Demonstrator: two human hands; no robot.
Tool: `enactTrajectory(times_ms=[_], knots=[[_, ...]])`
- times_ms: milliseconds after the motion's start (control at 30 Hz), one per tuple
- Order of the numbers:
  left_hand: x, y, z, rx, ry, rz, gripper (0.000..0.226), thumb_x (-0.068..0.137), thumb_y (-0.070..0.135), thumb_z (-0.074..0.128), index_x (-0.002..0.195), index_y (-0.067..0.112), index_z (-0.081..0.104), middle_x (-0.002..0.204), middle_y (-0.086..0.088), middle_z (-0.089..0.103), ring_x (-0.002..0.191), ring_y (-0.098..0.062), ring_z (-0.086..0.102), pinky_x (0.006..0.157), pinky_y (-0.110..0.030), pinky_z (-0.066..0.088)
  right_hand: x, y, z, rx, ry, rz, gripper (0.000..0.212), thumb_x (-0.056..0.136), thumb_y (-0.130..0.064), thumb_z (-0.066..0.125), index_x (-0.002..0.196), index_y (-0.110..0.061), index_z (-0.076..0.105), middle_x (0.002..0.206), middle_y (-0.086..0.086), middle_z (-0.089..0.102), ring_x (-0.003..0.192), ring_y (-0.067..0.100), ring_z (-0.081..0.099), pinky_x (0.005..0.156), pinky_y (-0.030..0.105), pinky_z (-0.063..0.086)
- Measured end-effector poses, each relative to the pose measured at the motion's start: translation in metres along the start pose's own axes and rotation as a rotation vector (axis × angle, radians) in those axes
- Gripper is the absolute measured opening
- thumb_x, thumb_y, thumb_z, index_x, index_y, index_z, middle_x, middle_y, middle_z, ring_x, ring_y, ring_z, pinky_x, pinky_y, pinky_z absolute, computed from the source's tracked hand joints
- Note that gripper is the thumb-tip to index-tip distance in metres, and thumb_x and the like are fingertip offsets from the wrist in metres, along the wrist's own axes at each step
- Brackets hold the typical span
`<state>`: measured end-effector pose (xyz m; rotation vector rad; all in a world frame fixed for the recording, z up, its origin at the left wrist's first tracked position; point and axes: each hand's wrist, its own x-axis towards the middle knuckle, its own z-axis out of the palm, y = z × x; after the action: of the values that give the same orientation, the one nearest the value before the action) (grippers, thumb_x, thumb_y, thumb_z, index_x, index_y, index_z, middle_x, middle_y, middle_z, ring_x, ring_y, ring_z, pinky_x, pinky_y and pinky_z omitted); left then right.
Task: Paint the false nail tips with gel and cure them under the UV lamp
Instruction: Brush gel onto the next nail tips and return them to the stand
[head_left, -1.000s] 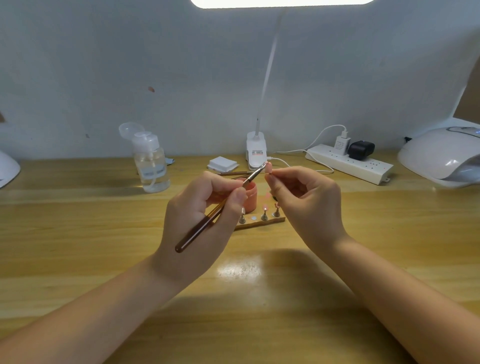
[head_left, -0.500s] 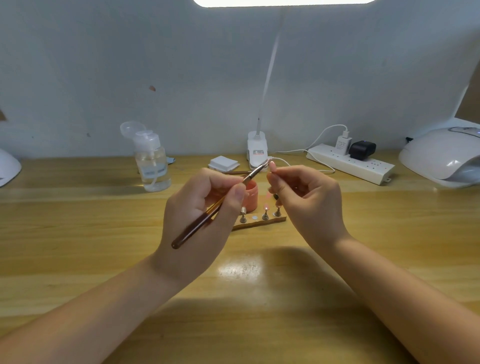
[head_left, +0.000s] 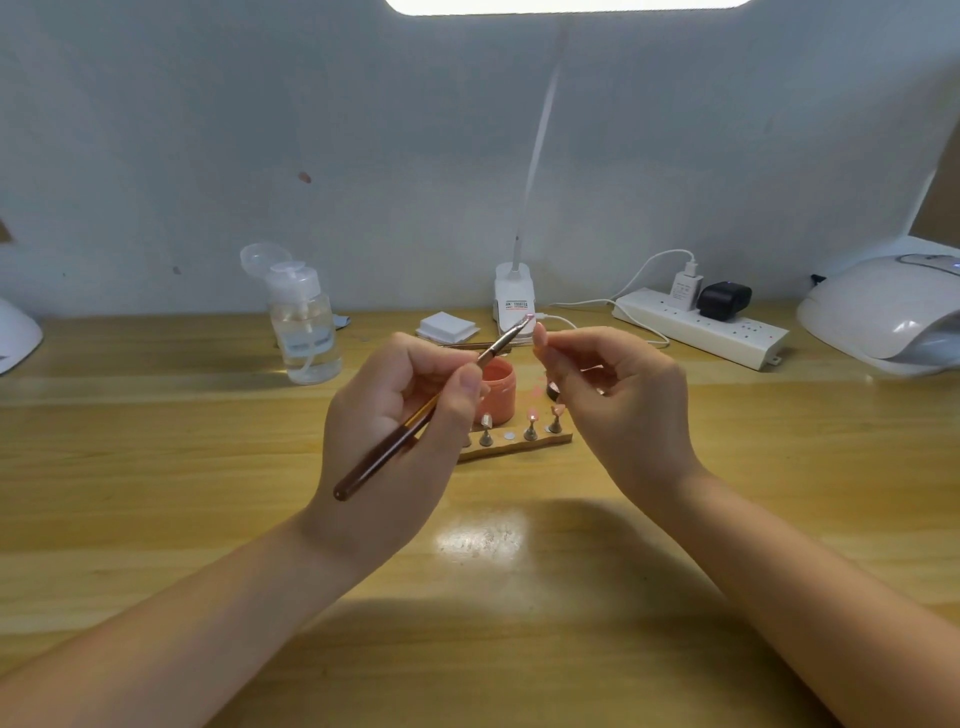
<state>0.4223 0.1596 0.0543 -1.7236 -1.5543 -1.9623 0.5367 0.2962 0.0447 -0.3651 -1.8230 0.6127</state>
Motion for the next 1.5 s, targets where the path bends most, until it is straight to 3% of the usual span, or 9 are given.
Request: enactTrajectory(times_ms=[100, 233, 400, 533, 667, 833, 1000, 1267, 1500], knots=[[0.001, 0.000, 0.001, 0.037, 0.000, 0.011, 0.007, 0.092, 0.028, 0.059, 0.096, 0.033, 0.058, 0.092, 0.014, 0.070, 0.084, -0.003, 0.069, 0.071, -0.010, 0.050, 0.003, 0.001, -0.003, -0.122, 0.015, -0.088, 0.015, 0.086, -0.019, 0.068, 0.099, -0.011, 0.074, 0.085, -0.010, 0.065, 0.077, 0.011, 0.063, 0.063, 0.027, 0.054], [0.001, 0.002, 0.002, 0.011, -0.029, 0.019, 0.010, 0.092, 0.018, 0.061, 0.097, 0.027, 0.059, 0.091, 0.026, 0.069, 0.085, 0.002, 0.069, 0.071, -0.008, 0.049, 0.005, 0.002, -0.005, -0.192, 0.004, -0.141, 0.013, 0.086, -0.010, 0.070, 0.098, -0.006, 0.074, 0.085, 0.001, 0.071, 0.072, 0.013, 0.065, 0.064, 0.028, 0.054], [0.000, 0.002, 0.003, -0.002, -0.059, 0.029, 0.011, 0.089, 0.009, 0.063, 0.094, 0.019, 0.063, 0.089, 0.027, 0.069, 0.084, 0.003, 0.068, 0.069, -0.006, 0.047, 0.005, 0.001, -0.006, -0.219, -0.007, -0.162, 0.012, 0.086, -0.007, 0.071, 0.097, -0.004, 0.074, 0.083, 0.006, 0.071, 0.070, 0.016, 0.066, 0.064, 0.029, 0.055], [0.000, 0.002, 0.003, 0.044, -0.056, 0.030, 0.005, 0.087, 0.019, 0.059, 0.086, 0.022, 0.063, 0.084, 0.028, 0.067, 0.079, 0.004, 0.067, 0.068, -0.005, 0.045, 0.005, 0.000, -0.005, -0.213, -0.006, -0.158, 0.011, 0.086, -0.009, 0.071, 0.095, -0.003, 0.074, 0.082, 0.006, 0.071, 0.069, 0.017, 0.067, 0.064, 0.032, 0.056], [0.000, 0.003, 0.000, 0.056, -0.048, 0.044, 0.006, 0.086, 0.020, 0.055, 0.085, 0.022, 0.061, 0.081, 0.028, 0.067, 0.077, 0.002, 0.065, 0.066, -0.005, 0.044, 0.004, 0.000, -0.005, -0.216, 0.003, -0.148, 0.013, 0.086, -0.012, 0.070, 0.096, -0.005, 0.074, 0.082, 0.005, 0.071, 0.070, 0.014, 0.066, 0.064, 0.030, 0.056], [0.000, 0.005, 0.002, 0.017, -0.036, 0.012, 0.012, 0.090, 0.014, 0.065, 0.093, 0.025, 0.064, 0.090, 0.019, 0.071, 0.083, 0.002, 0.069, 0.069, -0.006, 0.048, 0.004, 0.001, -0.004, -0.192, 0.005, -0.135, 0.012, 0.085, -0.010, 0.071, 0.096, -0.005, 0.074, 0.082, 0.004, 0.071, 0.068, 0.015, 0.067, 0.063, 0.031, 0.056], [0.000, 0.006, 0.002, 0.076, -0.073, 0.028, 0.012, 0.086, 0.014, 0.060, 0.084, 0.026, 0.060, 0.081, 0.029, 0.067, 0.080, 0.005, 0.065, 0.069, -0.004, 0.044, 0.004, 0.001, -0.003, -0.159, 0.029, -0.086, 0.012, 0.085, -0.011, 0.072, 0.097, -0.007, 0.074, 0.082, -0.012, 0.064, 0.068, 0.005, 0.063, 0.066, 0.015, 0.053], [0.003, 0.013, 0.001, -0.007, -0.034, -0.015, 0.007, 0.093, 0.026, 0.056, 0.091, 0.030, 0.061, 0.085, 0.019, 0.071, 0.082, -0.002, 0.068, 0.071, -0.008, 0.047, 0.003, -0.004, -0.002, 0.005, -0.014, -0.003, 0.011, 0.086, -0.015, 0.069, 0.095, -0.010, 0.072, 0.078, -0.005, 0.068, 0.069, 0.014, 0.067, 0.062, 0.034, 0.056], [0.000, 0.011, 0.001, 0.035, -0.069, -0.017, 0.008, 0.084, 0.025, 0.052, 0.080, 0.025, 0.059, 0.075, 0.021, 0.067, 0.075, 0.000, 0.065, 0.067, -0.008, 0.044, 0.003, -0.003, -0.002, 0.011, -0.010, 0.048, 0.009, 0.088, -0.014, 0.069, 0.095, -0.011, 0.072, 0.077, -0.006, 0.068, 0.068, 0.015, 0.068, 0.061, 0.039, 0.057]])
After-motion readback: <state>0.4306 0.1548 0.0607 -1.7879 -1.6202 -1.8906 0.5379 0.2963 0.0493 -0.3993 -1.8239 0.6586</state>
